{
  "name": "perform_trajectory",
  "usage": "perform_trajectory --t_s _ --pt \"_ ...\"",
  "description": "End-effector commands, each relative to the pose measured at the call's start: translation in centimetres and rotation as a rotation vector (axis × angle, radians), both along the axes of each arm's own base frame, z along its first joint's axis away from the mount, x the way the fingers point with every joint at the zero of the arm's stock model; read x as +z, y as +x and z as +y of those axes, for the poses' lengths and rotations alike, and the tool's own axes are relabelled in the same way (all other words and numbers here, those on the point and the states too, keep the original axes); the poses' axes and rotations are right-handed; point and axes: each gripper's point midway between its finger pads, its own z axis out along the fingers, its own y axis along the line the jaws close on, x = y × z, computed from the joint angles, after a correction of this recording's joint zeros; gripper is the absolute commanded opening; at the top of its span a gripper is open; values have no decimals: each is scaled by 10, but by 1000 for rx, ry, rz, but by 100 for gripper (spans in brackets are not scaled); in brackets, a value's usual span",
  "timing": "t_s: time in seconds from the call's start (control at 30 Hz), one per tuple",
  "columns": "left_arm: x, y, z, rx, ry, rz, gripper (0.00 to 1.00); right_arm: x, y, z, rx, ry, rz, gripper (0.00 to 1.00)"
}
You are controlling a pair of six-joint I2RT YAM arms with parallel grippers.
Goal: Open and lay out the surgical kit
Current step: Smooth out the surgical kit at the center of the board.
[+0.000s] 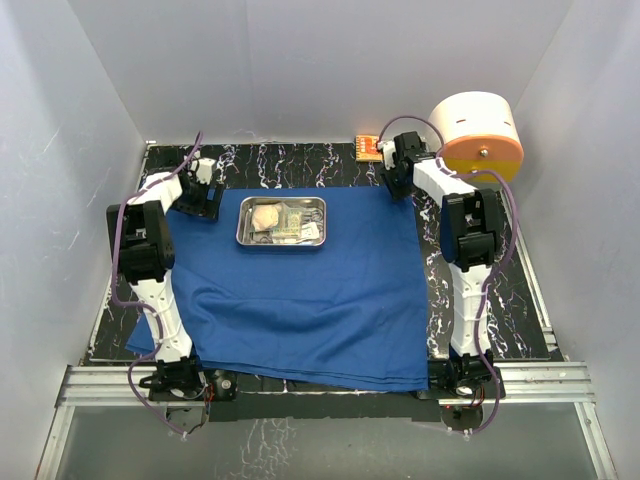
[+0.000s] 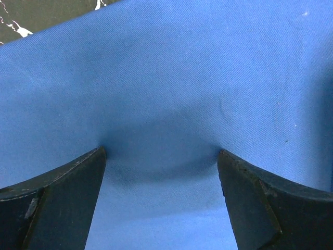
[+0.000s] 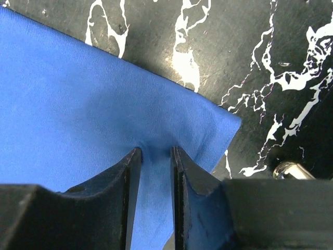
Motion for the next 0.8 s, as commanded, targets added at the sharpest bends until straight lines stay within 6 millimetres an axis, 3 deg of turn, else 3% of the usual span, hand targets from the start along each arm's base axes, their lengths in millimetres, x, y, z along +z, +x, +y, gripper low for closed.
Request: perform_trajectory --t_s 0.0,0.37,0.77 --pt "-43 -26 -6 22 -4 154 85 -72 -26 -57 -60 -179 185 25" --pt "-50 2 -17 75 -35 150 82 -84 -1 -71 -84 -212 164 18" --pt "-62 37 -7 98 9 126 80 -79 30 -72 -97 -212 92 17"
